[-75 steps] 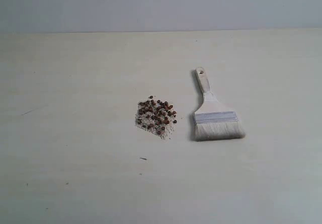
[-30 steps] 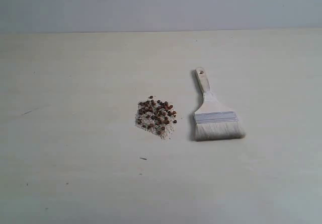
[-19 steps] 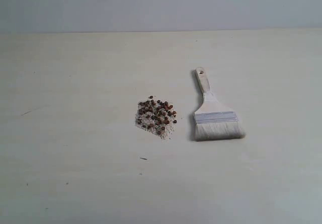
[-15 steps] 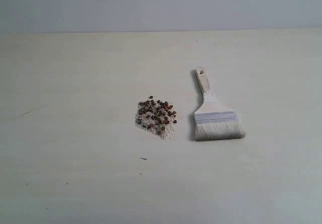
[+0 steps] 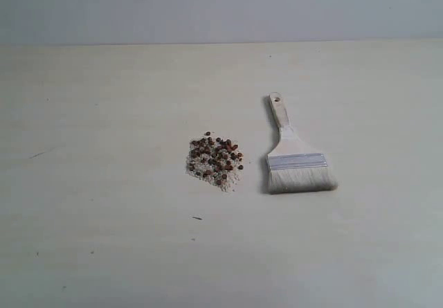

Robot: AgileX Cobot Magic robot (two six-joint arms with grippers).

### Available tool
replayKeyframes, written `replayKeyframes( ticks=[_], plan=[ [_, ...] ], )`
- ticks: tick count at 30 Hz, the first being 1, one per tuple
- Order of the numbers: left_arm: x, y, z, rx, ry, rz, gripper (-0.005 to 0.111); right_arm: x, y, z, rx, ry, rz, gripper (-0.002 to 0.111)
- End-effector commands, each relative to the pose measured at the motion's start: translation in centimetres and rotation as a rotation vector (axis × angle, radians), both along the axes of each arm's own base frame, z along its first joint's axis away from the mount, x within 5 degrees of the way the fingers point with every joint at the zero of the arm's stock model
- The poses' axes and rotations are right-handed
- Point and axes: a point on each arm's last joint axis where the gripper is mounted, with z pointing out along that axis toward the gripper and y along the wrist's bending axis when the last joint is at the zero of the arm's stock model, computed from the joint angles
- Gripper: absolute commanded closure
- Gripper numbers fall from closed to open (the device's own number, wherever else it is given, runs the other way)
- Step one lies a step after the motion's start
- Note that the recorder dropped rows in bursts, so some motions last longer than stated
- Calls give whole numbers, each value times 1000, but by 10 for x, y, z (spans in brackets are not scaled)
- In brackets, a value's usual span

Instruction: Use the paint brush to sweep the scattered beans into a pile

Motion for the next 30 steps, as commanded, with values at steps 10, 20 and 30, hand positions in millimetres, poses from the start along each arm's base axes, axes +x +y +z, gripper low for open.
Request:
replayKeyframes(
  ticks=[10, 20, 30],
  plan=[
    [0, 0, 0, -6, -2, -7, 107, -1, 0, -1, -2, -2, -5, 108],
    [0, 0, 0, -6, -2, -7, 107, -1, 0, -1, -2, -2, -5, 108],
    [0, 0, 0, -6, -2, -7, 107, -1, 0, 1, -1, -19, -4, 108]
  ],
)
